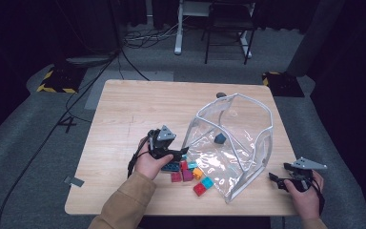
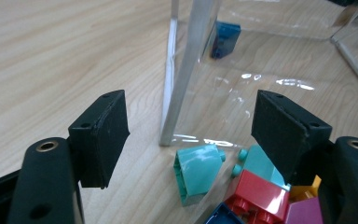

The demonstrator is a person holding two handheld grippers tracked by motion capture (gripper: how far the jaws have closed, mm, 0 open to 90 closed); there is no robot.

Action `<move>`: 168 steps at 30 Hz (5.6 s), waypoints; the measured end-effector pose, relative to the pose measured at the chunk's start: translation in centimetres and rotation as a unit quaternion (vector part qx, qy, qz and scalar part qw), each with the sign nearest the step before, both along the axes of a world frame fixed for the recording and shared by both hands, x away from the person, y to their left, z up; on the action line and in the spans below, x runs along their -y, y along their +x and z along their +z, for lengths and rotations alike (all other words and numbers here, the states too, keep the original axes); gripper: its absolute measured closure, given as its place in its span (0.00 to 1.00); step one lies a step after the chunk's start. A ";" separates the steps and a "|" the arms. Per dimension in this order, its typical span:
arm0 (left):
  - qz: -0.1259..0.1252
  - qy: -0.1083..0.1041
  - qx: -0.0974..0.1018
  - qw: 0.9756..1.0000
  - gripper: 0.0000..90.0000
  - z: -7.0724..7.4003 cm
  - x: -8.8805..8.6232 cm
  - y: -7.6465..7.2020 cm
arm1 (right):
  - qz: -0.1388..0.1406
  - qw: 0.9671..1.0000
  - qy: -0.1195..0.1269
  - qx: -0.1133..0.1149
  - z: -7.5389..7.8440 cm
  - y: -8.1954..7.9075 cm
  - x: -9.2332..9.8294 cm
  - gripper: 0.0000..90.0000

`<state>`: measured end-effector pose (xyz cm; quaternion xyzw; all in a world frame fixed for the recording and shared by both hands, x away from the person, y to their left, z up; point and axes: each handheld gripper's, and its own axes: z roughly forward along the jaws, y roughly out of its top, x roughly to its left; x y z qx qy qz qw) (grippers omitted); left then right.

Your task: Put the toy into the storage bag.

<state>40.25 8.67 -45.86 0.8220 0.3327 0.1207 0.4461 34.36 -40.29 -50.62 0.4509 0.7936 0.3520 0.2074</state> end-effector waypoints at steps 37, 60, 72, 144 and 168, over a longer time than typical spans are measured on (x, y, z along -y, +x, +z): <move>-0.008 0.065 -0.060 0.996 0.63 -2.9 1.4 0.3 | 0.000 1.000 0.000 0.000 0.0 0.0 0.0 0.18; -0.066 0.046 -0.026 0.996 0.63 5.0 0.2 -2.2 | 0.000 1.000 0.000 0.000 0.0 0.0 0.0 0.18; -0.077 0.038 -0.010 0.996 0.63 9.1 -0.2 -2.6 | -0.003 1.000 0.000 0.000 0.0 0.0 -0.1 0.18; -0.136 -0.055 0.052 0.988 0.63 15.9 13.7 4.9 | 0.000 1.000 -0.001 0.001 0.0 0.2 -0.2 0.18; -0.112 0.004 0.027 0.993 0.63 12.5 16.6 5.6 | 0.002 1.000 0.000 0.000 0.0 0.3 -0.2 0.18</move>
